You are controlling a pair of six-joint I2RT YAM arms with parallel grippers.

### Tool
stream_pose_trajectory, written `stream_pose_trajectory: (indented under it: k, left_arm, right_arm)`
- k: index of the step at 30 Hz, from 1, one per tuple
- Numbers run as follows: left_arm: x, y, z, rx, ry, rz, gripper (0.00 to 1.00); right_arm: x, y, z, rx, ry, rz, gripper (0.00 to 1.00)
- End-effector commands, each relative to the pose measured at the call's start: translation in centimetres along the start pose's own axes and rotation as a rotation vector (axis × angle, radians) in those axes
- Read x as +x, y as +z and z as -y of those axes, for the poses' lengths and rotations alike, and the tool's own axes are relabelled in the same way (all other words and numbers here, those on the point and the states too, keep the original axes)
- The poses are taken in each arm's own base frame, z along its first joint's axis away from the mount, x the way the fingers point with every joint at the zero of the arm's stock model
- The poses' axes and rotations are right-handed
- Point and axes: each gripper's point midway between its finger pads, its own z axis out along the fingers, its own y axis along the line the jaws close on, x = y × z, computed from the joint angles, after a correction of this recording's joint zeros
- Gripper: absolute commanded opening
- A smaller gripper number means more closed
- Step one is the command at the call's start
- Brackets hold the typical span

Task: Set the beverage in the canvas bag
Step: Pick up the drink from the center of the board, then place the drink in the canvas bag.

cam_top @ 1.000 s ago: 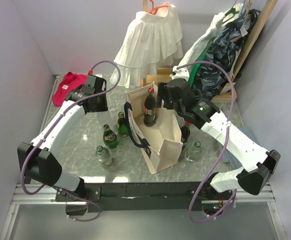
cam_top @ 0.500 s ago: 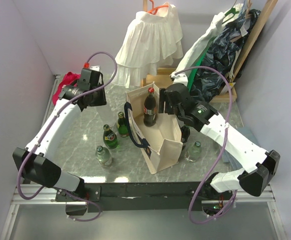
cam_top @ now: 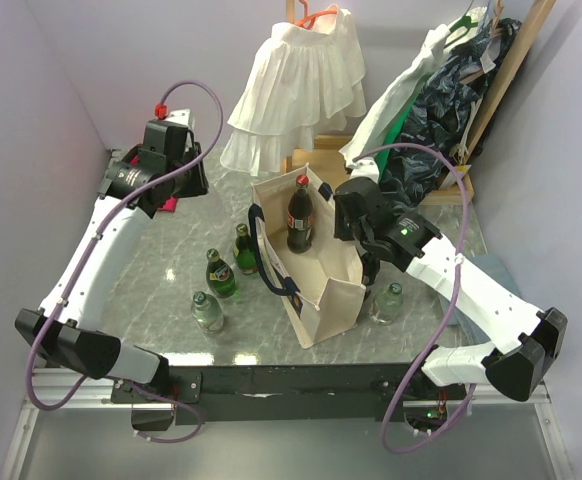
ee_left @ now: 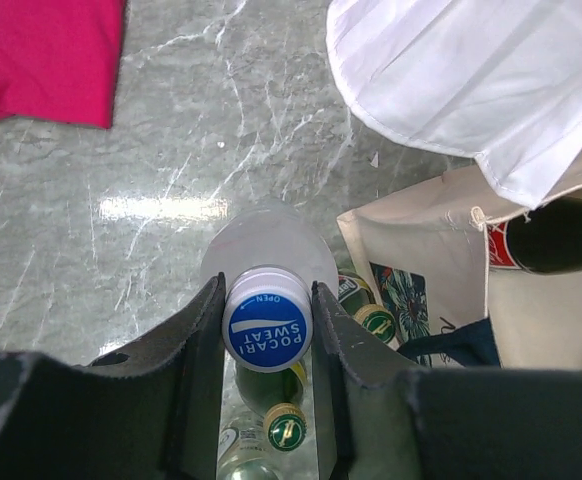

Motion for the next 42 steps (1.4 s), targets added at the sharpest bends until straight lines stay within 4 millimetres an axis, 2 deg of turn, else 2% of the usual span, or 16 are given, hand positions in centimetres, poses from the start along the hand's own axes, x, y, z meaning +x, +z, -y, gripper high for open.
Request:
stream_pose_trajectory:
  k: [1,3,4,5,6,11,18,26,35,39,42]
  left_arm:
    - [-5.6,-4.6,1.4,0.090,-0.044,0.216,0.01]
    - [-5.6,-4.7,1.3,0.089,-0.044,0.218,0.01]
    - [-5.8,-5.0,1.3,0.090,-0.045,0.222,0.01]
    - [-6.0,-5.1,1.3,0.087,-0.047,0.229,0.01]
    - [-6.2,-5.4,1.2,0.086,-0.050,0.236,0.01]
    - [-6.8,-6.4,1.4,0.103,-0.050,0.257,0.01]
    - [-9.3,-8.8,2.1,0.138,-0.047,0.321,0.01]
    - [-10.9,-11.5,4.0,0.265,0.007,0.400,0.01]
    - [-13.3,-14.2,4.6,0.306,0.033,0.491,0.01]
    - [-13.6,-15.3,5.2,0.348,0.053,0.516,0.01]
    - [-13.4,-15.3,5.6,0.368,0.060,0.512,0.01]
  right_arm:
    - [0.5,-0.5,0.3,-0.002,0.000,-0.014,0.26]
    - [0.7,-0.6,0.5,0.005,-0.001,-0.017,0.22]
    - [0.8,-0.6,0.6,0.010,0.000,-0.018,0.13]
    - [0.9,-0.7,0.9,0.021,-0.001,-0.023,0.09]
    - [0.8,-0.8,1.0,0.030,-0.001,-0.020,0.00]
    - [0.7,-1.0,1.8,0.071,-0.007,-0.021,0.00]
    - [0.4,-1.1,2.8,0.123,-0.013,-0.008,0.00]
    - [0.6,-0.8,2.6,0.121,0.004,-0.008,0.00]
    - [1.0,-0.2,2.0,0.112,0.030,-0.022,0.00]
    - [1.0,0.0,1.9,0.116,0.045,-0.023,0.00]
    - [1.0,0.2,1.7,0.111,0.054,-0.025,0.00]
